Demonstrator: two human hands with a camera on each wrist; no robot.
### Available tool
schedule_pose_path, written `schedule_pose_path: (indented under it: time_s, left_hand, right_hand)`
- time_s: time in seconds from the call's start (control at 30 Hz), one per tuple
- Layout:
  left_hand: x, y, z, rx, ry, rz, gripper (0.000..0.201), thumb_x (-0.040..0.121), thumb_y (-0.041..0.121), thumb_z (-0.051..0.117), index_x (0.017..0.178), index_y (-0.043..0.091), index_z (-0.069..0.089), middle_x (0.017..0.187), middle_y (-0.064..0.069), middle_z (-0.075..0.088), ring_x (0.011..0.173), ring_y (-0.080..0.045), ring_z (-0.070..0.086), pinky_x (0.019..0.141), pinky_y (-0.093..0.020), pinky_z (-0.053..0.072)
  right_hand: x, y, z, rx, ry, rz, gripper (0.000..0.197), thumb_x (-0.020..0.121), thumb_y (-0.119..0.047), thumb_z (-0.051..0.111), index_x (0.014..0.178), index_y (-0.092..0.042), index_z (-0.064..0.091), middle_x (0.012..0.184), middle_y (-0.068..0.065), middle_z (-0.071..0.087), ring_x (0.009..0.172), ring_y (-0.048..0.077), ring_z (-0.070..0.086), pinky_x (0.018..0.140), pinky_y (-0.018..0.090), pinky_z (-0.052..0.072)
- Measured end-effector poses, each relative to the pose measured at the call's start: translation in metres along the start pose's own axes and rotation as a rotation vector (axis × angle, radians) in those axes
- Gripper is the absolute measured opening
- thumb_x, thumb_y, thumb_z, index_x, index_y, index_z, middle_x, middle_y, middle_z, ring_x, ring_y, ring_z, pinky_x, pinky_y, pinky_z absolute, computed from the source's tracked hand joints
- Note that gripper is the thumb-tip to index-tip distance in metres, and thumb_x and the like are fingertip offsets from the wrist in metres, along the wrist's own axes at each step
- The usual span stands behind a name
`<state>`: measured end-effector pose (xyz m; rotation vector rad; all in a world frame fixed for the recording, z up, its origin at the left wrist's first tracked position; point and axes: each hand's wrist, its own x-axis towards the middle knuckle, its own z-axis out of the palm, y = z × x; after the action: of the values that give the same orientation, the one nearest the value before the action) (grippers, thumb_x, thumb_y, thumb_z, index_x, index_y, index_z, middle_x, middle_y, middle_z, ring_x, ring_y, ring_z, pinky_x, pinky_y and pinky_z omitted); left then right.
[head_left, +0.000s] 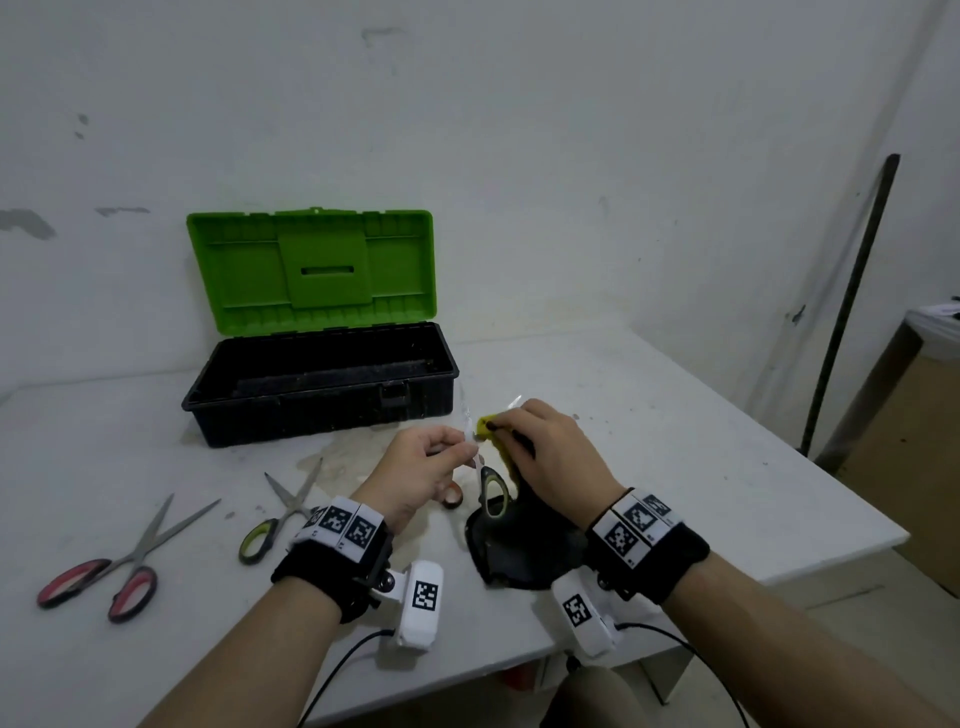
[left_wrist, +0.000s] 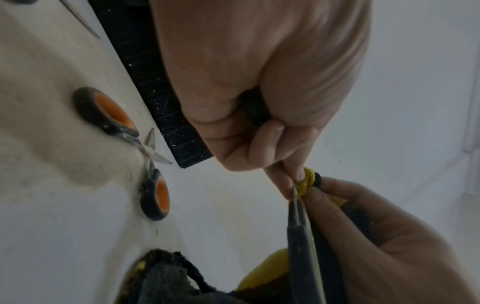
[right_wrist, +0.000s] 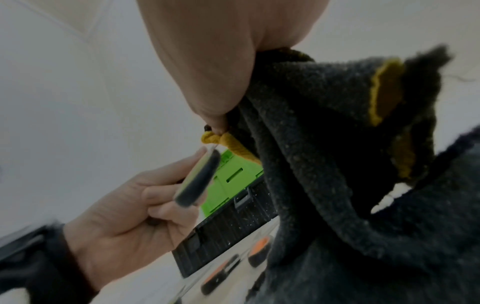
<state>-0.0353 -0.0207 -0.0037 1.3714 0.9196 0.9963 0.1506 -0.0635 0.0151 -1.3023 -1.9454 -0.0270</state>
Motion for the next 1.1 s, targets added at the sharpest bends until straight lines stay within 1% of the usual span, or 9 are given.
schedule_pose_path:
  time_s: [0.13,0.2,0.3,0.4,0.53,0.6,0.77,0.93,1.1]
  left_hand:
    - [-0.001,0.000,-0.004,0.024,-0.005,-0.005,0.004,0.094,0.005,0.065,0.090,0.005,0.065,0.084,-0.015,0.073,0.039,-0.009,0.034,0.040,-0.019,0.033]
    - [-0.002,0.001,-0.005,0.046,-0.009,0.005,0.006,0.095,0.004,0.065,0.089,0.005,0.066,0.082,-0.013,0.073,0.039,-0.008,0.035,0.041,-0.019,0.033]
    - [-0.002,0.003,-0.002,0.069,-0.016,0.025,0.006,0.094,0.006,0.066,0.089,0.006,0.067,0.080,-0.011,0.073,0.040,-0.009,0.037,0.041,-0.018,0.034]
    - [-0.003,0.004,0.001,0.108,-0.026,0.032,0.005,0.094,0.008,0.067,0.091,0.004,0.068,0.078,-0.009,0.073,0.041,-0.009,0.039,0.041,-0.018,0.035]
    - [-0.006,0.002,-0.002,0.090,-0.009,0.005,0.005,0.094,0.006,0.066,0.090,0.004,0.067,0.077,-0.009,0.073,0.039,-0.007,0.041,0.041,-0.017,0.034]
    - [-0.006,0.001,-0.004,0.081,0.003,-0.013,0.006,0.094,0.007,0.066,0.089,0.006,0.068,0.078,-0.008,0.073,0.040,-0.006,0.039,0.041,-0.017,0.033]
    - [-0.001,0.003,0.001,0.059,-0.011,-0.037,0.007,0.095,0.011,0.066,0.093,0.006,0.070,0.081,-0.009,0.073,0.040,-0.007,0.036,0.042,-0.018,0.034]
    - [-0.004,0.000,0.000,0.043,-0.018,-0.066,0.005,0.094,0.008,0.067,0.090,0.005,0.068,0.083,-0.015,0.069,0.039,-0.008,0.035,0.040,-0.018,0.033]
    - [-0.009,0.007,0.001,-0.014,-0.076,-0.148,0.016,0.093,-0.005,0.062,0.090,0.010,0.067,0.065,0.006,0.066,0.044,-0.008,0.036,0.043,-0.017,0.032]
  right_hand:
    - [0.012,0.013,-0.012,0.011,0.148,0.144,0.019,0.095,-0.027,0.059,0.106,-0.018,0.071,0.091,0.000,0.061,0.081,0.017,0.061,0.073,0.039,0.053]
    - [0.014,0.010,-0.014,0.015,0.172,0.136,0.019,0.096,-0.027,0.059,0.105,-0.016,0.071,0.090,0.000,0.062,0.081,0.016,0.060,0.073,0.037,0.053]
    - [0.007,-0.007,-0.007,0.006,0.045,0.065,0.018,0.096,-0.030,0.059,0.106,-0.019,0.070,0.091,0.000,0.061,0.080,0.018,0.061,0.073,0.036,0.052]
    - [0.005,-0.011,-0.002,-0.044,-0.056,0.092,0.021,0.096,-0.033,0.056,0.107,-0.020,0.069,0.095,0.000,0.062,0.085,0.021,0.061,0.075,0.040,0.052]
    - [0.014,0.005,-0.013,-0.081,0.032,0.231,0.022,0.097,-0.034,0.055,0.106,-0.018,0.069,0.094,0.000,0.060,0.086,0.021,0.059,0.076,0.043,0.052]
    - [0.014,0.007,-0.016,-0.051,0.075,0.217,0.021,0.097,-0.032,0.056,0.105,-0.017,0.069,0.093,0.001,0.060,0.084,0.021,0.059,0.076,0.041,0.052]
    - [0.000,-0.014,-0.001,-0.025,-0.097,0.067,0.018,0.096,-0.031,0.057,0.107,-0.022,0.069,0.093,-0.001,0.060,0.082,0.020,0.061,0.073,0.040,0.052]
    - [0.008,0.002,-0.006,-0.048,0.000,0.207,0.018,0.096,-0.028,0.058,0.106,-0.019,0.070,0.094,0.000,0.060,0.084,0.021,0.061,0.074,0.042,0.052]
    - [0.006,0.004,-0.010,-0.040,-0.011,0.206,0.017,0.096,-0.028,0.058,0.106,-0.019,0.069,0.092,-0.002,0.059,0.083,0.019,0.059,0.073,0.036,0.051]
